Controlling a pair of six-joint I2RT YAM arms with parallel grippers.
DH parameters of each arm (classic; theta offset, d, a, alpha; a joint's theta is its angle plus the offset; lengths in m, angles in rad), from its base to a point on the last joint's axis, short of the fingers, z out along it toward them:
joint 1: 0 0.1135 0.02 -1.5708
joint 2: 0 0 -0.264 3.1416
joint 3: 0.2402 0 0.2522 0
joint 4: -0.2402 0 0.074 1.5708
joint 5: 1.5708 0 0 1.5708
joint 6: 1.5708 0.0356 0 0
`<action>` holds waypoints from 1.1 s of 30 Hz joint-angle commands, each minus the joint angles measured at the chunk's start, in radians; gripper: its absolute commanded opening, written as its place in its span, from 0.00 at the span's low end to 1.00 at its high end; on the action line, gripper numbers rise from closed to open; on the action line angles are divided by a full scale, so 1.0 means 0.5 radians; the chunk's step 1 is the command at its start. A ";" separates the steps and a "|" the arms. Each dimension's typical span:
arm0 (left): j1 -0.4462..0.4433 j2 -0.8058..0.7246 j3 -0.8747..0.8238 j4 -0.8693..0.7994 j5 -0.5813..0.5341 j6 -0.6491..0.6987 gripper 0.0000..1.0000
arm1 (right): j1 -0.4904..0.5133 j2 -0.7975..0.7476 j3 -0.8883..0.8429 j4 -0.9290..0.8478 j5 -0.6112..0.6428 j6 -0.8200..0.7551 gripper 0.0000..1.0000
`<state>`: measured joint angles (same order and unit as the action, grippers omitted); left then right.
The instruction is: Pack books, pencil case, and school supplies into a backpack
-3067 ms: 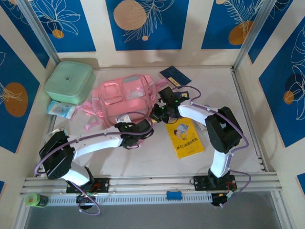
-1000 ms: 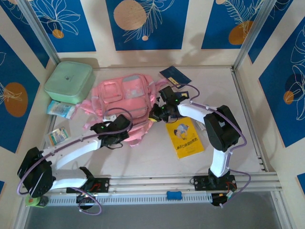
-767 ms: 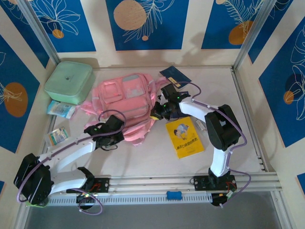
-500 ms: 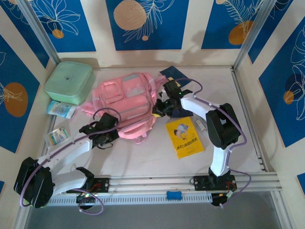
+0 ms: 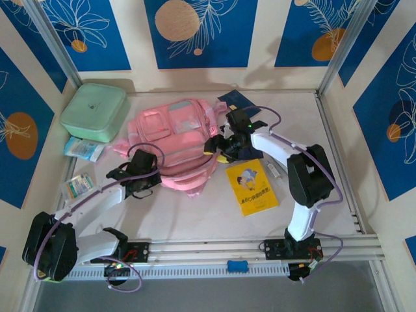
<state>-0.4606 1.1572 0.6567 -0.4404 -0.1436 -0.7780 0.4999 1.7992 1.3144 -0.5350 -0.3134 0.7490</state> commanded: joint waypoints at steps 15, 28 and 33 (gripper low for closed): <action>-0.017 -0.081 -0.098 0.106 0.064 0.046 0.00 | 0.709 0.173 0.347 -0.271 0.662 1.145 0.86; -0.014 -0.069 -0.107 0.055 -0.075 0.028 0.00 | 0.718 0.465 0.468 -0.375 0.863 1.104 0.42; -0.005 -0.050 -0.069 -0.014 -0.202 0.055 0.00 | 0.697 0.411 0.390 -0.384 0.883 1.016 0.11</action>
<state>-0.4629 1.1324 0.6064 -0.4049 -0.1707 -0.7753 0.8551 2.0144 1.5394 -0.6968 0.0952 1.2850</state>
